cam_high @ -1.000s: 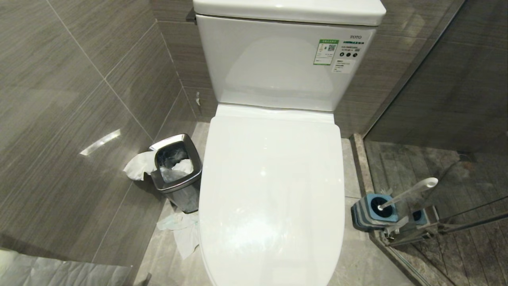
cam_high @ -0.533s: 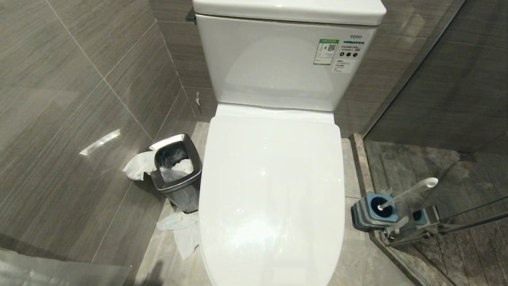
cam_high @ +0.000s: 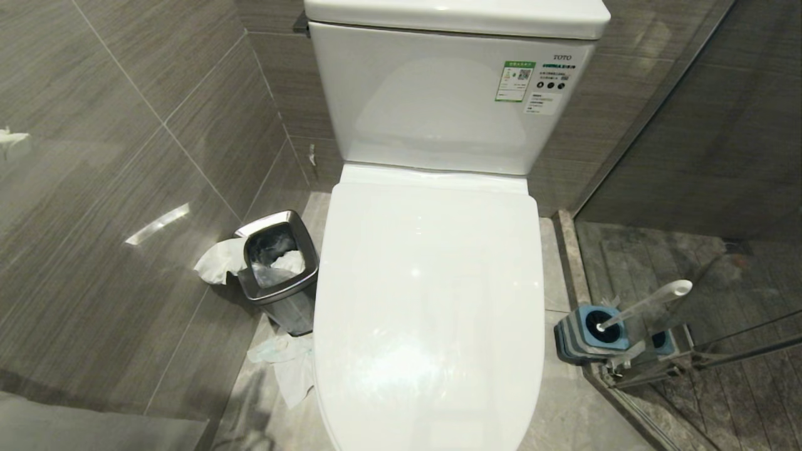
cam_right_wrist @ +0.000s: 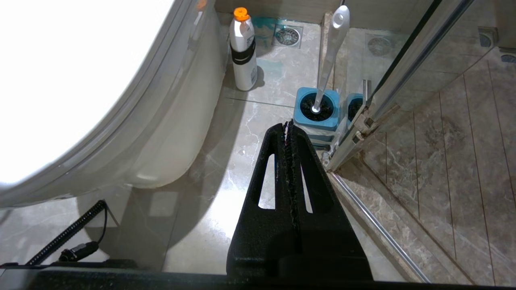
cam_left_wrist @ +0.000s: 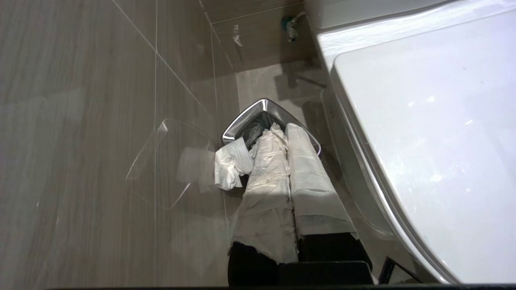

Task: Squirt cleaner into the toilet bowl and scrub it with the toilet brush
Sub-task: Use the left hand to lift the toilet lid slightly

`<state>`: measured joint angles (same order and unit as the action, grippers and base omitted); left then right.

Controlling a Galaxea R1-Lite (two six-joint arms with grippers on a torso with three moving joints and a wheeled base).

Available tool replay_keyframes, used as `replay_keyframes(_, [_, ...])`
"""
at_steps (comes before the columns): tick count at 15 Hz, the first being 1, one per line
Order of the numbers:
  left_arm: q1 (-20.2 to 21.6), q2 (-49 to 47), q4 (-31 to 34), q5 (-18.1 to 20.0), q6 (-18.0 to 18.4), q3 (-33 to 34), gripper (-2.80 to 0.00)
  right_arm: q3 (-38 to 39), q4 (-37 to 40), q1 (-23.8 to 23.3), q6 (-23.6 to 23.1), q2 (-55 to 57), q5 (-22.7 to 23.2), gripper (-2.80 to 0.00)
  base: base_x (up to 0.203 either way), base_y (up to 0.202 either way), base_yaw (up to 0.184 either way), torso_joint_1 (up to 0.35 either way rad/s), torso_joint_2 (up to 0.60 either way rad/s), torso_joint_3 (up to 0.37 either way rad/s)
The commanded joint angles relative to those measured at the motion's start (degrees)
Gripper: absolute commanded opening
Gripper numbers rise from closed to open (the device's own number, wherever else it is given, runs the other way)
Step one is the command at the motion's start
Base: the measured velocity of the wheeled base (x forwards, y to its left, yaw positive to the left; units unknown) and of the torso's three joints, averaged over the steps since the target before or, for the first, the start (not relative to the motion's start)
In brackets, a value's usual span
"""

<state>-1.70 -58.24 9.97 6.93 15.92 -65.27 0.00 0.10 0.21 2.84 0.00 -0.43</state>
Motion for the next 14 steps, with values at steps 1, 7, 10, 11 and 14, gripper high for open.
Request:
replay_keyframes(1, [-0.45,-4.05,1.34,-1.71,-0.03,-1.87,-2.80,0.00,-0.01,0.05,0.06,0.09,0.00,-2.80,0.000,0.000,0.000,0.000,0.00,0.000])
replay_keyframes(7, [-7.72,-5.13,30.91,-3.17,-0.03,-11.66,-2.80,0.00,-0.01,0.06,0.05,0.09,0.01,-2.80,0.000,0.000,0.000,0.000,0.00,0.000])
replay_keyframes(10, [-15.18,-4.54,31.90,-2.57,-0.70,-12.05,-2.80,0.00,-0.01,0.03,0.06,0.09,0.00,-2.80,0.000,0.000,0.000,0.000,0.00,0.000])
replay_keyframes(11, [-17.24,-4.55,31.99,-2.67,-1.53,-11.82,-2.80,0.00,-0.01,0.00,0.06,0.09,0.00,-2.80,0.000,0.000,0.000,0.000,0.00,0.000])
replay_keyframes(14, [-18.77,-6.34,31.61,-4.48,-4.87,-5.73,-2.80,0.00,-0.01,0.06,0.06,0.09,0.00,-2.80,0.000,0.000,0.000,0.000,0.00,0.000])
